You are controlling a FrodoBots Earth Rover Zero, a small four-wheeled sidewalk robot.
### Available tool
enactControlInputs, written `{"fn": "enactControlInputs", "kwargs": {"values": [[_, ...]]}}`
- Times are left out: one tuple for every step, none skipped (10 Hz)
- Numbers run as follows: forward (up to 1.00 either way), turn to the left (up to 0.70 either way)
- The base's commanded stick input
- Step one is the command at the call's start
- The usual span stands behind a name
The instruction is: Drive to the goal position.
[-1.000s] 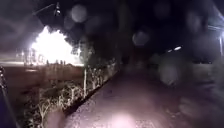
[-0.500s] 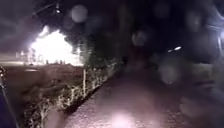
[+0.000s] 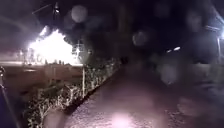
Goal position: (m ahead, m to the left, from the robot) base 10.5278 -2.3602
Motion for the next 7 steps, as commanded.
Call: {"fn": "enactControlInputs", "kwargs": {"values": [[0.0,-0.3],[0.0,-0.3],[0.0,-0.3],[0.0,-0.3],[0.0,-0.3],[0.0,-0.3],[0.0,-0.3]]}}
